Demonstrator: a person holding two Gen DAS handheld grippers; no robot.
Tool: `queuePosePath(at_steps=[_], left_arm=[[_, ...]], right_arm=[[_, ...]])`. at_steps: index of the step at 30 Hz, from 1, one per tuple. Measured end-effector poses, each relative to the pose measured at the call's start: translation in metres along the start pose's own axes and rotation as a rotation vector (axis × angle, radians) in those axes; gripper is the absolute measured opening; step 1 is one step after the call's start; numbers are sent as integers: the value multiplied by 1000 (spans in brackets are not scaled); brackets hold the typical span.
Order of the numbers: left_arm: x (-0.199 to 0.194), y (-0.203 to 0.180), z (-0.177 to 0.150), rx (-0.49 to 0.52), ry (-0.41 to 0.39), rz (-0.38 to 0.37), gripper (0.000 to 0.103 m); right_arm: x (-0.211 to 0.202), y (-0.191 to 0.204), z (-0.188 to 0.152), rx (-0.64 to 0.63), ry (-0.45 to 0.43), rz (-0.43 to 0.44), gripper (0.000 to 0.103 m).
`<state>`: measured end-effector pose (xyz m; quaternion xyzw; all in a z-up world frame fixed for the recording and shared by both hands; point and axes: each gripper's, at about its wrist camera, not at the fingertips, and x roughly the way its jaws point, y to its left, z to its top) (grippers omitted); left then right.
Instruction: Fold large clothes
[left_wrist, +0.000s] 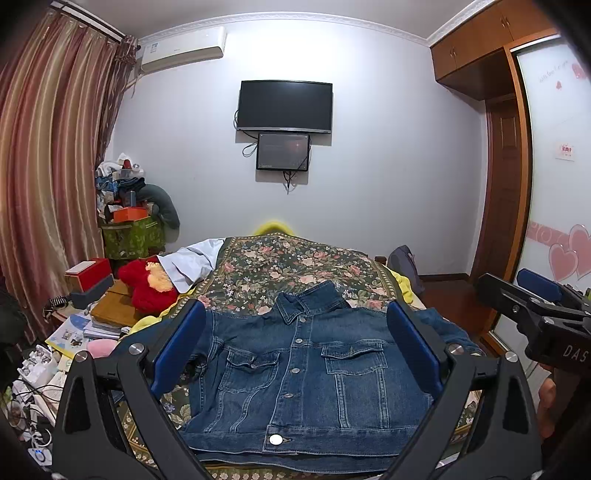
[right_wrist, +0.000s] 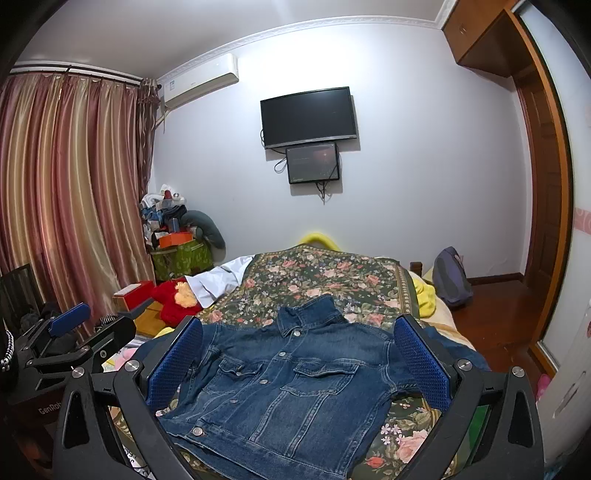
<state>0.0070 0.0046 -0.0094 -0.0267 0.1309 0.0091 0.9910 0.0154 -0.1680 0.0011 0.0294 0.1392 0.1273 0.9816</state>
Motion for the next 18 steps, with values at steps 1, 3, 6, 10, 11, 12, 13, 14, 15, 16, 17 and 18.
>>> queuePosePath(at_steps=[1, 3, 6, 10, 11, 12, 13, 14, 15, 16, 17, 18], left_arm=[[0, 0, 1, 0, 0, 2, 99], [-1, 0, 1, 0, 0, 2, 99], [-1, 1, 2, -2, 0, 0, 99], [-1, 0, 2, -1, 0, 1, 99], [-1, 0, 2, -1, 0, 0, 99], [-1, 0, 2, 0, 0, 0, 99], [-1, 0, 3, -1, 0, 1, 99], [-1, 0, 2, -1, 0, 1, 99], [-1, 1, 2, -1, 0, 1, 99], [-1, 1, 2, 0, 1, 2, 99], [-1, 1, 2, -1, 0, 1, 99], [-1, 1, 2, -1, -1, 1, 99]], right_arm=[[0, 0, 0, 0, 1, 0, 103], [1, 0, 0, 0, 1, 0, 103], [1, 0, 0, 0, 0, 1, 103], [1, 0, 0, -1, 1, 1, 103], [0, 0, 0, 0, 1, 1, 103], [1, 0, 1, 0, 1, 0, 103], [1, 0, 1, 0, 2, 0, 103], [1, 0, 1, 0, 2, 0, 103], [0, 0, 0, 0, 0, 0, 103], [0, 0, 0, -1, 0, 1, 103], [0, 0, 0, -1, 1, 1, 103], [1, 0, 1, -1, 1, 1, 103]])
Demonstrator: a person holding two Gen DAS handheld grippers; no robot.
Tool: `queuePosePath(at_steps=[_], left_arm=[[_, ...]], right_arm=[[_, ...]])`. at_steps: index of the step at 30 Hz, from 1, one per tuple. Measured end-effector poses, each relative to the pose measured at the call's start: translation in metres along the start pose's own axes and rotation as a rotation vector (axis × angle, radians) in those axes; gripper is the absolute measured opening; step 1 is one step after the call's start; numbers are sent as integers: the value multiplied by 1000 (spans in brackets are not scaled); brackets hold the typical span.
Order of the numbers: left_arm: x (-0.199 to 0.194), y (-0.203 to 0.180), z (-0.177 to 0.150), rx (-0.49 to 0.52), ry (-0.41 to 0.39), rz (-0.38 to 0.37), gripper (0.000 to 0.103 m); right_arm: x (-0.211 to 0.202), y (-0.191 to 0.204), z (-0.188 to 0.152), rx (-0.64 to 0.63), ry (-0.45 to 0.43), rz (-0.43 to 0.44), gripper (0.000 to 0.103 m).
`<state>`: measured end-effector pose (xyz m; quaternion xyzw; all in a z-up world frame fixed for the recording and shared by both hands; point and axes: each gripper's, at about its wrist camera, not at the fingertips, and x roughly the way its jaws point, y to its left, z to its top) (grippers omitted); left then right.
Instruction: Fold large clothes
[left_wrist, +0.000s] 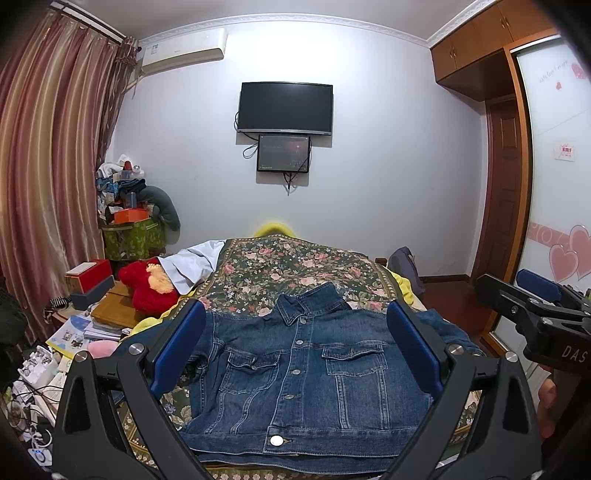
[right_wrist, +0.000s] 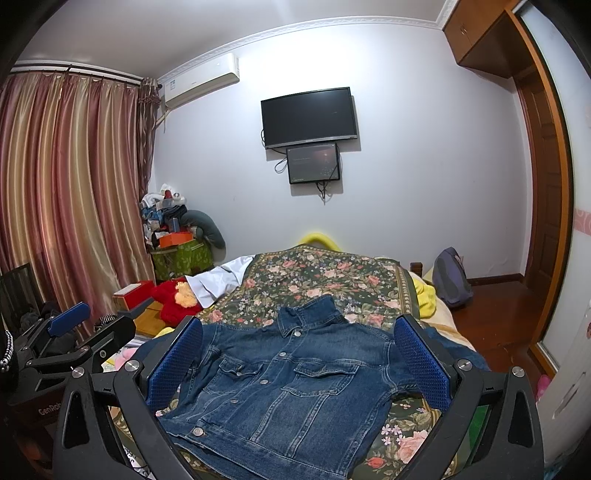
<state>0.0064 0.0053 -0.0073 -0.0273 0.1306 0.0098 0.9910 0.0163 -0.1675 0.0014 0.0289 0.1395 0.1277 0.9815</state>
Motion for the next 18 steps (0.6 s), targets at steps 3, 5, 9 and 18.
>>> queuePosePath(at_steps=[3, 5, 9, 18], left_arm=[[0, 0, 0, 0, 0, 0, 99], [0, 0, 0, 1, 0, 0, 99], [0, 0, 1, 0, 0, -2, 100], [0, -3, 3, -1, -1, -10, 100]], right_arm=[[-1, 0, 0, 0, 0, 0, 103], [0, 0, 0, 0, 0, 0, 103], [-1, 0, 0, -1, 0, -1, 103], [0, 0, 0, -1, 0, -1, 103]])
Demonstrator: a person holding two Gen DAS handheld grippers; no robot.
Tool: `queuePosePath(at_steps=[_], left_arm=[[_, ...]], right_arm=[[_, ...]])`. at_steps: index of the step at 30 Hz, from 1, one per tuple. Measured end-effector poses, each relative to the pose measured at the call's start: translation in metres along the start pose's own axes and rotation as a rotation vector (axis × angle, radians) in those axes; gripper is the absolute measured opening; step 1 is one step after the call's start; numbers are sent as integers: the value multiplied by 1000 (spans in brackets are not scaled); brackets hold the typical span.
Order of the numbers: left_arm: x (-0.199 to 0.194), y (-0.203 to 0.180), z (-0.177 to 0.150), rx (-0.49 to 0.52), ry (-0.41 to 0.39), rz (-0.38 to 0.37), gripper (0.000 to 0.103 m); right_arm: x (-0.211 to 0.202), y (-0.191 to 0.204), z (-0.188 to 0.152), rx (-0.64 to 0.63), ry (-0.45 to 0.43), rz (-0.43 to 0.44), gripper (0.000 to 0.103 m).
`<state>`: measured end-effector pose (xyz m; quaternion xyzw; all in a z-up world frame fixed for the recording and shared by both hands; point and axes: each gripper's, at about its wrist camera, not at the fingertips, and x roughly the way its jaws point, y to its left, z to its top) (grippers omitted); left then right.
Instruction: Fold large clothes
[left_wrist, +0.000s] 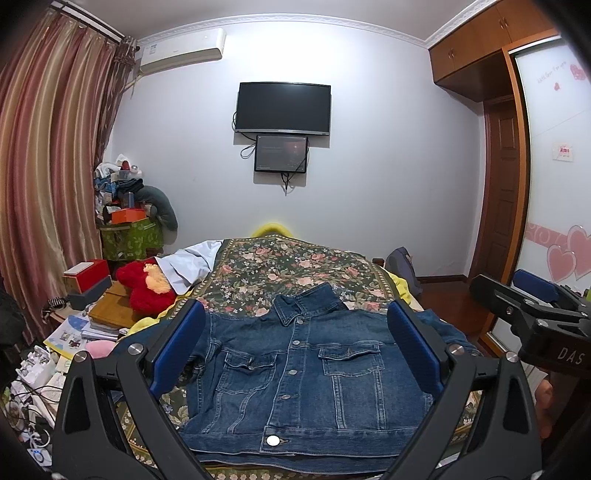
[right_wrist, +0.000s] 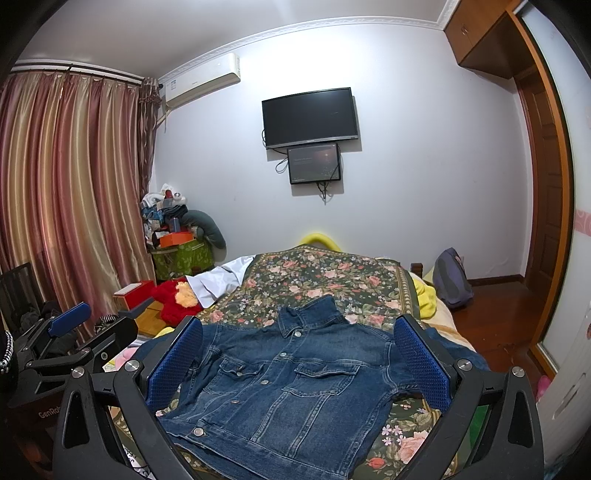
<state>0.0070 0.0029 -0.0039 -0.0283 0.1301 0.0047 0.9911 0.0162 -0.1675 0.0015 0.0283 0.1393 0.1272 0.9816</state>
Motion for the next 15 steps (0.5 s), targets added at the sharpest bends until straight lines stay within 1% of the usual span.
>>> queuePosePath(at_steps=[15], left_arm=[[-1, -1, 0, -1, 1, -4, 100]], right_arm=[[0, 0, 0, -1, 0, 0, 103]])
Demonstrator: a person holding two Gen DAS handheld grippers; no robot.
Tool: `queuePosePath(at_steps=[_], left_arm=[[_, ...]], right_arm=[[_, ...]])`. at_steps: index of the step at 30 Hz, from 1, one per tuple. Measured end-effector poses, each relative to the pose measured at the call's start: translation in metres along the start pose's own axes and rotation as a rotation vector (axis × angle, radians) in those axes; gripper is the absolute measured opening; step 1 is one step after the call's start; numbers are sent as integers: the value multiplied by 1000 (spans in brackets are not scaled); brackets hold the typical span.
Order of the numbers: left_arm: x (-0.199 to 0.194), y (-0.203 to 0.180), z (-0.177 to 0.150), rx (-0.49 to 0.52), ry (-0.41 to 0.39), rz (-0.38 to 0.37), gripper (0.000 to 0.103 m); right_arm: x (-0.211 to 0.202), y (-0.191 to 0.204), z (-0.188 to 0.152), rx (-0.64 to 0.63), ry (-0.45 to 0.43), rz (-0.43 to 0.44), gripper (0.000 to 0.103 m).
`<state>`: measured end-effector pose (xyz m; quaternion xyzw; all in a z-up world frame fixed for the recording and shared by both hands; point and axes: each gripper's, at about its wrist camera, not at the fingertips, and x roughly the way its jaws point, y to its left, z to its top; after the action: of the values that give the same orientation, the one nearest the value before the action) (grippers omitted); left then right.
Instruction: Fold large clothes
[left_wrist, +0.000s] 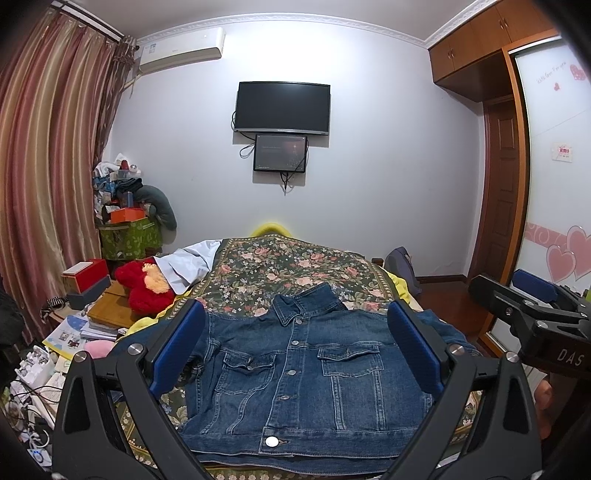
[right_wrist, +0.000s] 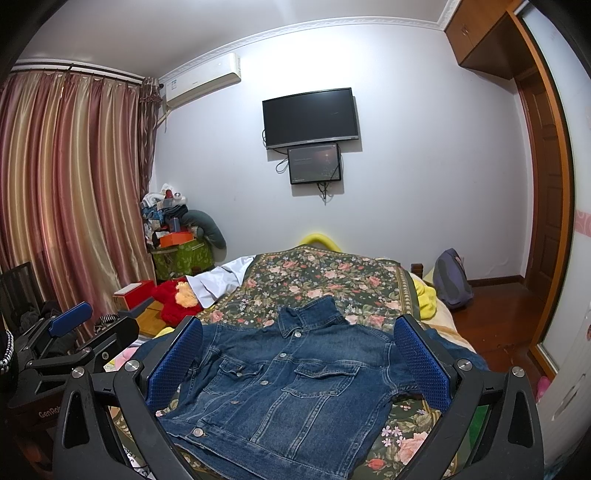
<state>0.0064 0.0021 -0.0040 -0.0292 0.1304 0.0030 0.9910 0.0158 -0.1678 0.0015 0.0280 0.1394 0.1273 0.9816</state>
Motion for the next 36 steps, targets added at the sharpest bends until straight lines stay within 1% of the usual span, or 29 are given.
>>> queuePosePath(at_steps=[9, 16, 19, 22, 26, 32, 34, 36], left_arm=[[6, 0, -1, 3, 10, 2, 100], [20, 7, -5, -4, 39, 9, 100], [31, 15, -7, -11, 56, 43, 100], [47, 32, -12, -32, 84, 81, 100], [81, 71, -20, -121, 155, 144, 100], [129, 157, -44, -301, 252, 312, 100], [146, 185, -56, -347, 305, 357, 100], [163, 213, -73, -404, 369, 381, 100]], right_arm=[[3, 2, 0, 1, 9, 1, 103], [18, 2, 0, 3, 37, 4, 103], [32, 1, -1, 7, 64, 10, 103], [53, -1, -2, 15, 100, 19, 103], [94, -2, -4, 18, 156, 28, 103], [170, -4, -5, 2, 260, 26, 103], [198, -6, -5, -1, 290, 29, 103], [230, -4, -7, -19, 337, 32, 103]])
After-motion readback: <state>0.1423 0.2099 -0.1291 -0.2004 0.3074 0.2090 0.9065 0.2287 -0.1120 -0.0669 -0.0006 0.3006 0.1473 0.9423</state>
